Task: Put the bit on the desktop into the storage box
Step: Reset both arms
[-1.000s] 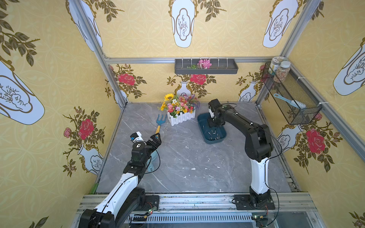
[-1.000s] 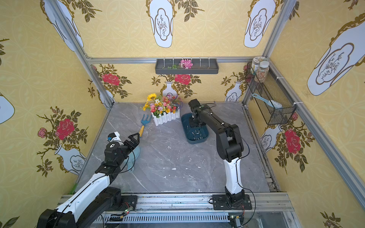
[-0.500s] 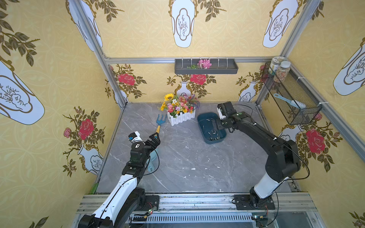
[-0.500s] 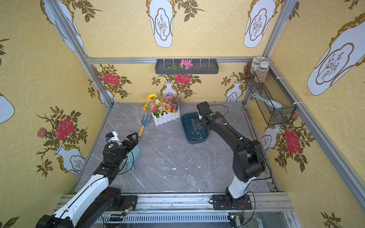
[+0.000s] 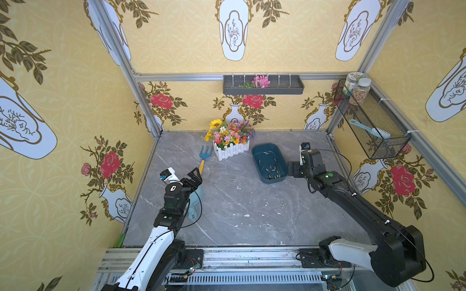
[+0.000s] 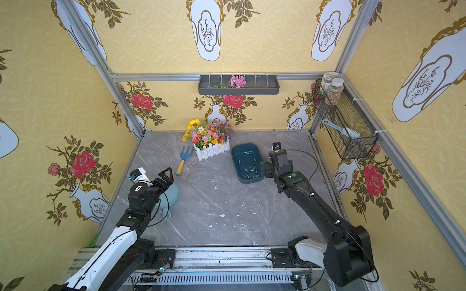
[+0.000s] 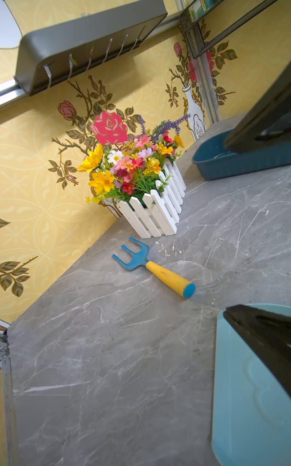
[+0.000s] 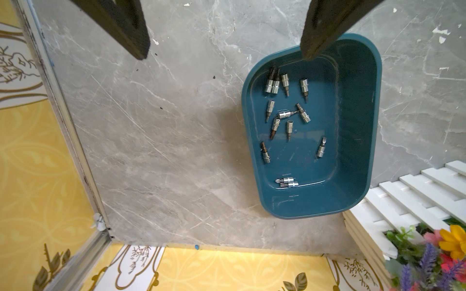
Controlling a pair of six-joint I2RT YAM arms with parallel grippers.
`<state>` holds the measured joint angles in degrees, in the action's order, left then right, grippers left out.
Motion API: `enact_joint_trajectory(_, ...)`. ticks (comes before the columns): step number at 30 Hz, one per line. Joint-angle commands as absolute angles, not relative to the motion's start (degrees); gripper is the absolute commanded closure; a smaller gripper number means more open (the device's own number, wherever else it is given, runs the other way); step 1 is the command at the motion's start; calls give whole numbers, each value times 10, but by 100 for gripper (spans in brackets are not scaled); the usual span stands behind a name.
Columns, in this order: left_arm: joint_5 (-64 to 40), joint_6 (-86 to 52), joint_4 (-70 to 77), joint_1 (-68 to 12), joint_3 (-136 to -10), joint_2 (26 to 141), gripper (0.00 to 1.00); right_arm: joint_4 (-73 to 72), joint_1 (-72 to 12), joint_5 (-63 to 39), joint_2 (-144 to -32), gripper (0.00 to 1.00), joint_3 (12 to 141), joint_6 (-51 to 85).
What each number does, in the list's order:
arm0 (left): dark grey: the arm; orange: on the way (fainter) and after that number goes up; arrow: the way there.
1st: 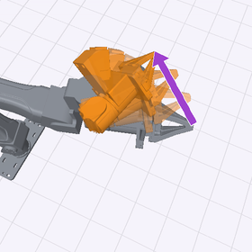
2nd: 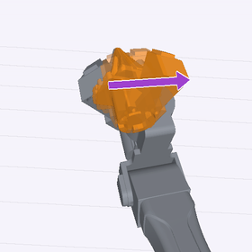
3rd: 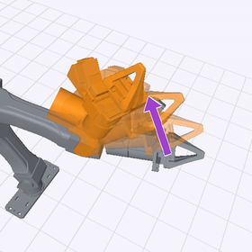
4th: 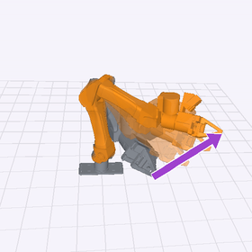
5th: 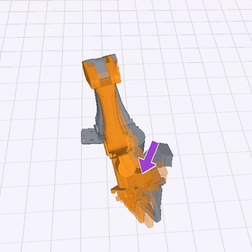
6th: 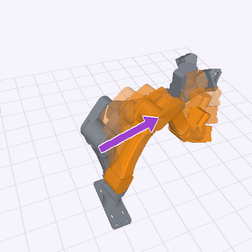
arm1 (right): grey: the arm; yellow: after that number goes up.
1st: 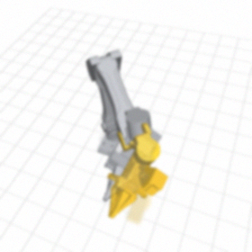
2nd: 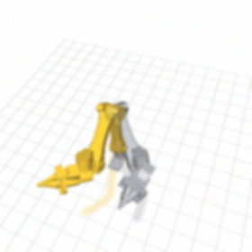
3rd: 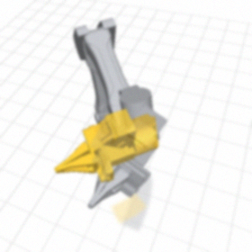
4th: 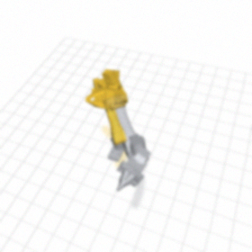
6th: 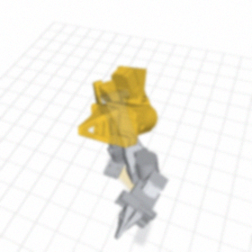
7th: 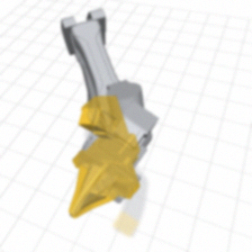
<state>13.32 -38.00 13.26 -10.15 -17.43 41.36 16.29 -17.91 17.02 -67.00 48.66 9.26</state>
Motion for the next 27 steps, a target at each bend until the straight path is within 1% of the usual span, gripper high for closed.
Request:
enact_joint_trajectory(1,158,-368,125,-102,-166,394,0,61,-174,215,-630,3,439,115)
enact_joint_trajectory(9,206,-348,119,-102,-151,354,0,-81,-160,259,-567,3,310,79)
enact_joint_trajectory(14,242,-330,137,-102,-129,347,0,-228,-159,309,-554,3,207,47)
enact_joint_trajectory(17,255,-306,180,-101,-105,348,0,-313,-152,312,-562,3,153,49)
enact_joint_trajectory(20,261,-279,204,-102,-95,350,0,-370,-148,305,-585,3,130,43)
enact_joint_trajectory(24,271,-247,230,-101,-81,352,0,-381,-145,284,-604,3,139,17)
enact_joint_trajectory(27,286,-250,240,-101,-74,349,0,-360,-143,281,-616,3,153,3)
